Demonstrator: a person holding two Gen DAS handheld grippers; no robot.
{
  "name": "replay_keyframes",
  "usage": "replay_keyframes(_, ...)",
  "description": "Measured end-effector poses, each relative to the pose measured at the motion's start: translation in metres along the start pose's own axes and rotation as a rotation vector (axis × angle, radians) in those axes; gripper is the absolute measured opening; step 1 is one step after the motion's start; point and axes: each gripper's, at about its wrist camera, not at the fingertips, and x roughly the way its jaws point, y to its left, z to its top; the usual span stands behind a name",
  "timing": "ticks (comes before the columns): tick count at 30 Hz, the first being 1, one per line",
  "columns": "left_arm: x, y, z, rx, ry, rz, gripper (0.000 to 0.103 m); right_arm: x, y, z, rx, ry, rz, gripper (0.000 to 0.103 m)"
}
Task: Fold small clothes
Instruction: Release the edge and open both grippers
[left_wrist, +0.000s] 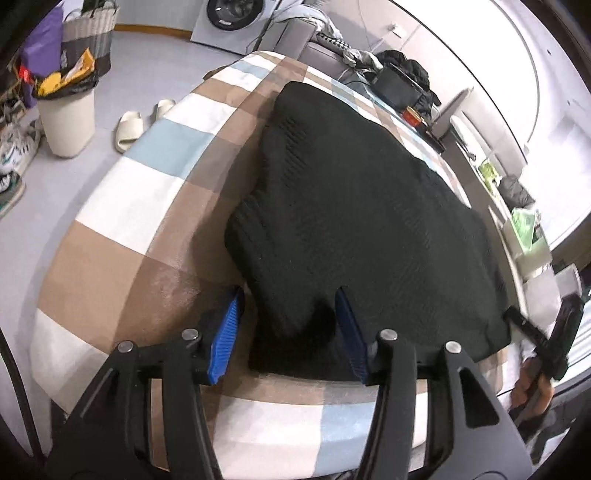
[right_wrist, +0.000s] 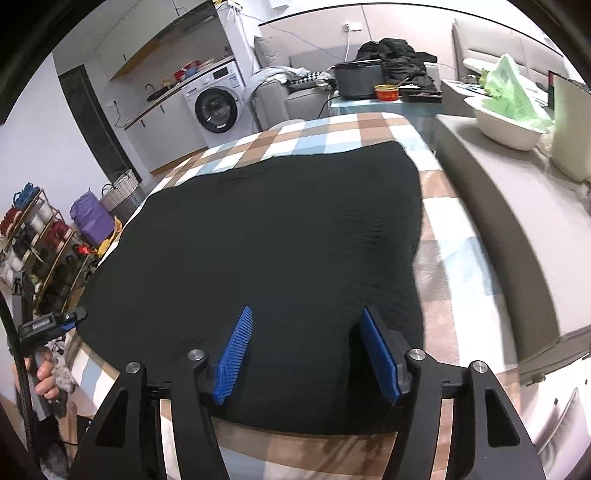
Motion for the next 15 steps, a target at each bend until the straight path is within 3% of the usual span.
replay_keyframes(4, -0.015, -0.015, -0.002, 0.05, -0.037, -0.064, 0.048, 0.001, 0.002, -0.001, -0.008, -0.002, 0.004, 0.062)
replay_keyframes(6, -0.019, -0.026, -0.002, 0.085, -0.048, -0.077, 0.059, 0.004, -0.001, -0.001, 0.008, 0.001, 0.005, 0.063)
replay_keyframes(8, -0.022, -0.041, -0.005, 0.127, -0.046, -0.093, 0.062, 0.006, -0.004, -0.001, 0.023, 0.007, 0.008, 0.063)
replay_keyframes(15, -0.034, -0.068, -0.017, 0.284, -0.03, -0.091, 0.063, 0.006, -0.003, 0.0, 0.009, 0.011, 0.002, 0.063)
